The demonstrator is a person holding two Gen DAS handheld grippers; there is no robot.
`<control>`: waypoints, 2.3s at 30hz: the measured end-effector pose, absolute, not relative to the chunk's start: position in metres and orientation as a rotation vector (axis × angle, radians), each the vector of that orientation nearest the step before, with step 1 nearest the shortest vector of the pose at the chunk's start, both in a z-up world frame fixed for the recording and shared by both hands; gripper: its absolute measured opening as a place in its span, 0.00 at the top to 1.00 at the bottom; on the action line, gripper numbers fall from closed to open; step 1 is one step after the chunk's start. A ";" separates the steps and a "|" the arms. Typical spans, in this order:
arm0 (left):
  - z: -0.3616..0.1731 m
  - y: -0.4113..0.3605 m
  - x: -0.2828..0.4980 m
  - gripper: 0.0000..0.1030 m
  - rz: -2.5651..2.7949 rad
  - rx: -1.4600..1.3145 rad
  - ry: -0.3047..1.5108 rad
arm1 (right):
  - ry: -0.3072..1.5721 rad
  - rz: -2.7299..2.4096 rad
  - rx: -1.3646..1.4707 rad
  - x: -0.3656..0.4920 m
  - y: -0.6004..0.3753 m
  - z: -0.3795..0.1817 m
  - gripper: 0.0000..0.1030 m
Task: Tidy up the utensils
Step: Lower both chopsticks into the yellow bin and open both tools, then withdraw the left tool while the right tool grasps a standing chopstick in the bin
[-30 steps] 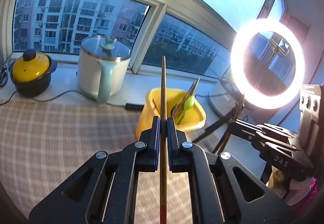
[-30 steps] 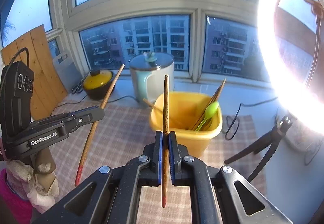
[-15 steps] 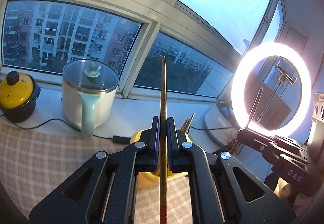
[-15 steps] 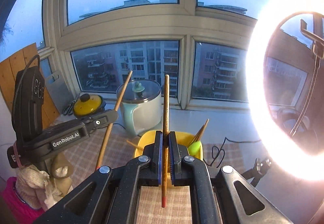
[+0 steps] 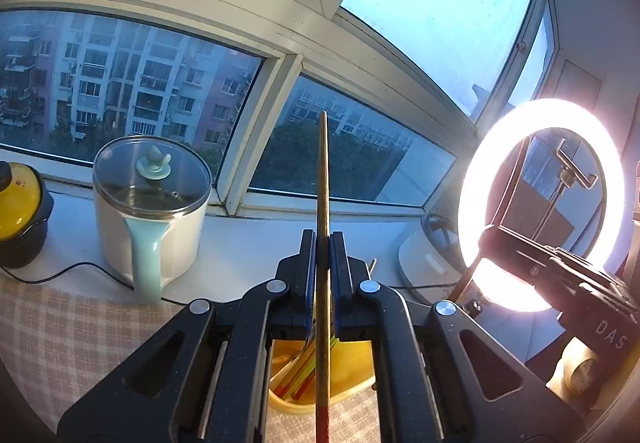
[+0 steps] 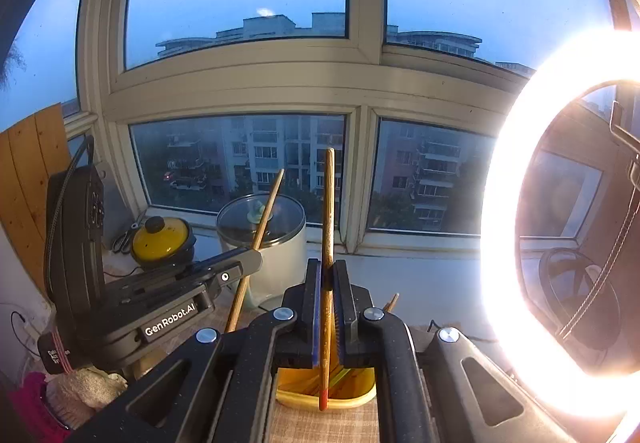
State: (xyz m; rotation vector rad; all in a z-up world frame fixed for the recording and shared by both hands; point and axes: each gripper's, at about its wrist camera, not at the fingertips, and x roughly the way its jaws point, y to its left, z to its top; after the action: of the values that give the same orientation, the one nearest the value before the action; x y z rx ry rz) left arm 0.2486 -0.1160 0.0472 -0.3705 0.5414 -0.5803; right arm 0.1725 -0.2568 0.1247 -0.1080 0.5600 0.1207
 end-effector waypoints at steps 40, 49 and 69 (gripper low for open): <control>0.011 -0.129 0.268 0.82 -0.578 -0.320 0.560 | 0.711 0.112 -0.108 0.222 -0.272 0.061 0.97; 0.012 -0.123 0.266 0.82 -0.592 -0.325 0.585 | 0.726 0.134 -0.084 0.217 -0.274 0.061 0.78; 0.025 -0.014 0.207 0.38 -0.578 -0.447 0.609 | 0.940 0.258 0.170 0.252 -0.265 0.021 0.75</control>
State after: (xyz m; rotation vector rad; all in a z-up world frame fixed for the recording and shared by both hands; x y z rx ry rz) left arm 0.2071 -0.0138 0.0249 -0.4471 0.6088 -0.5775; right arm 0.2519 -0.2645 0.0205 0.1696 0.9398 0.2578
